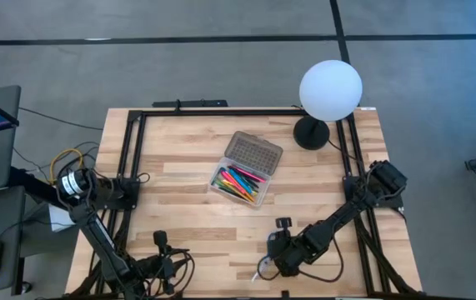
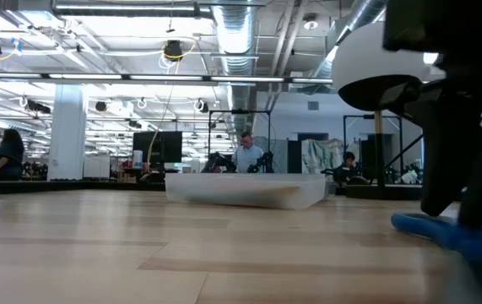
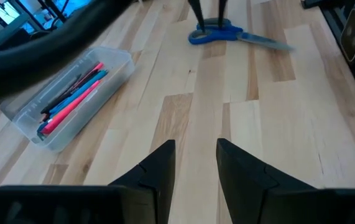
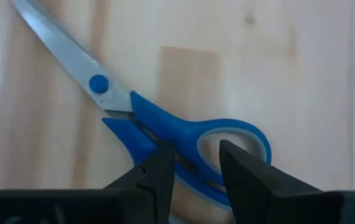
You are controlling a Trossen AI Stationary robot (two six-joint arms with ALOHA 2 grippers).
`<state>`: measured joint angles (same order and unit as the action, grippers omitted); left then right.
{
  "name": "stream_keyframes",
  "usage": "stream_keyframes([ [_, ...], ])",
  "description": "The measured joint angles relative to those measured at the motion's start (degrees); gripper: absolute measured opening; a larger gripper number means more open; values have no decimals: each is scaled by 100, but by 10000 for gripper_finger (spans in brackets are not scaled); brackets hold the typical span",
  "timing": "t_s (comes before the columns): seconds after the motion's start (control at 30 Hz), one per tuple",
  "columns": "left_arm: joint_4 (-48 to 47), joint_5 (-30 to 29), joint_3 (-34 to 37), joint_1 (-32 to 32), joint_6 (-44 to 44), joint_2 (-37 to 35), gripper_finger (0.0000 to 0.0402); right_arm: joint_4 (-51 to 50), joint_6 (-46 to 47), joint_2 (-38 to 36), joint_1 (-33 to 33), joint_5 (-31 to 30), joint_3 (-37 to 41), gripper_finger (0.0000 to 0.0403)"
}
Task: Pick & place school supplies into a supply box
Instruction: Put the blue scissors into the gray supply box
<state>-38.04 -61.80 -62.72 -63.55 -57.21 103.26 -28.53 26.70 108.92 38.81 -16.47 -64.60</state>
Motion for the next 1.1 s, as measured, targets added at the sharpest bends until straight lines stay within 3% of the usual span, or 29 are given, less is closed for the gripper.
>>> stream_keyframes([
  [0.27,10,136,0,59,2,0,112,-605,1659,-13,-266,-33,-4,120],
  [0.4,11,179,0,66,2,0,112,-605,1981,-11,-273,-65,0,120],
  [0.67,11,181,0,66,0,0,112,-634,1816,-268,-133,-629,42,120],
  [1.1,9,184,0,66,-4,0,112,-698,172,-537,367,-732,25,120],
])
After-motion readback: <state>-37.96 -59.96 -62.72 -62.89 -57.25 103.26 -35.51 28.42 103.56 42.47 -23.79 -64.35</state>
